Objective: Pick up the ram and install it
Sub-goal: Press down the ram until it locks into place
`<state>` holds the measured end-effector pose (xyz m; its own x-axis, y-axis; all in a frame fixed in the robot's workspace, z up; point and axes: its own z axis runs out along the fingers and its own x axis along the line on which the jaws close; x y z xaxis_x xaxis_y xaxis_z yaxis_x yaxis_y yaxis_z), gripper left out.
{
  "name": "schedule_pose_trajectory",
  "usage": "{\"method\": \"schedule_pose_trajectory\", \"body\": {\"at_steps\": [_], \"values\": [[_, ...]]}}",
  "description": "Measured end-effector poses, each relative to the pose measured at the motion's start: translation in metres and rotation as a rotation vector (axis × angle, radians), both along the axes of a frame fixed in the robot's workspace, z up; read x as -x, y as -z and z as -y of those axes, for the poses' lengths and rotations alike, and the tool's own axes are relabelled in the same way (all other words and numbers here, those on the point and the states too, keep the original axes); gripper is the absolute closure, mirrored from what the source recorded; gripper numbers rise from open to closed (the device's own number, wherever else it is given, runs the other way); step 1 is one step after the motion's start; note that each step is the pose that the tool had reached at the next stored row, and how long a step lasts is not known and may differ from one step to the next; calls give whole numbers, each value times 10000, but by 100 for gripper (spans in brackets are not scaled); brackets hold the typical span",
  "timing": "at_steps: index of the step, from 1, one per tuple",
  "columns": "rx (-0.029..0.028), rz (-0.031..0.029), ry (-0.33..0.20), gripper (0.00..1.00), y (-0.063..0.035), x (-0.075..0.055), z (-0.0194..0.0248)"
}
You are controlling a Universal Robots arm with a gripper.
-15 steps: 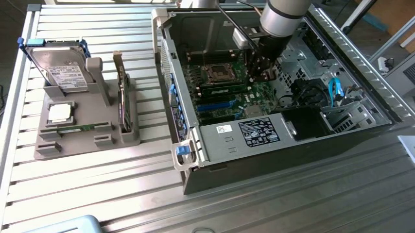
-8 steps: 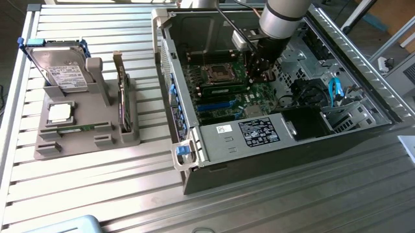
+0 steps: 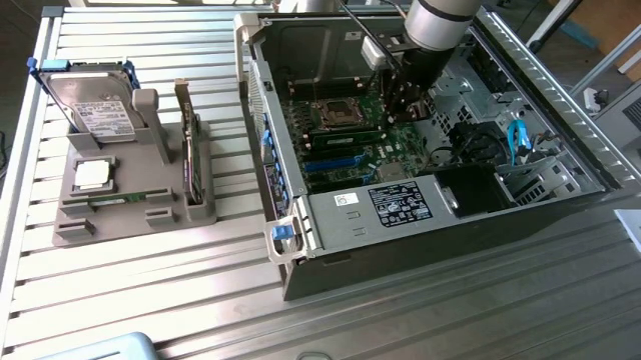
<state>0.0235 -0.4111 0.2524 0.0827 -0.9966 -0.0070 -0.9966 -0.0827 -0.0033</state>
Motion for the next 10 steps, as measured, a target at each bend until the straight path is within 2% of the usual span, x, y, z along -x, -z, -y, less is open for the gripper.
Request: {"method": "schedule_pose_trajectory", "body": {"at_steps": [2, 6, 10], "values": [[8, 0, 2, 89, -127, 0, 1], [6, 1, 1, 89, -131, 24, 1], [6, 0, 2, 89, -125, 176, -1]]}}
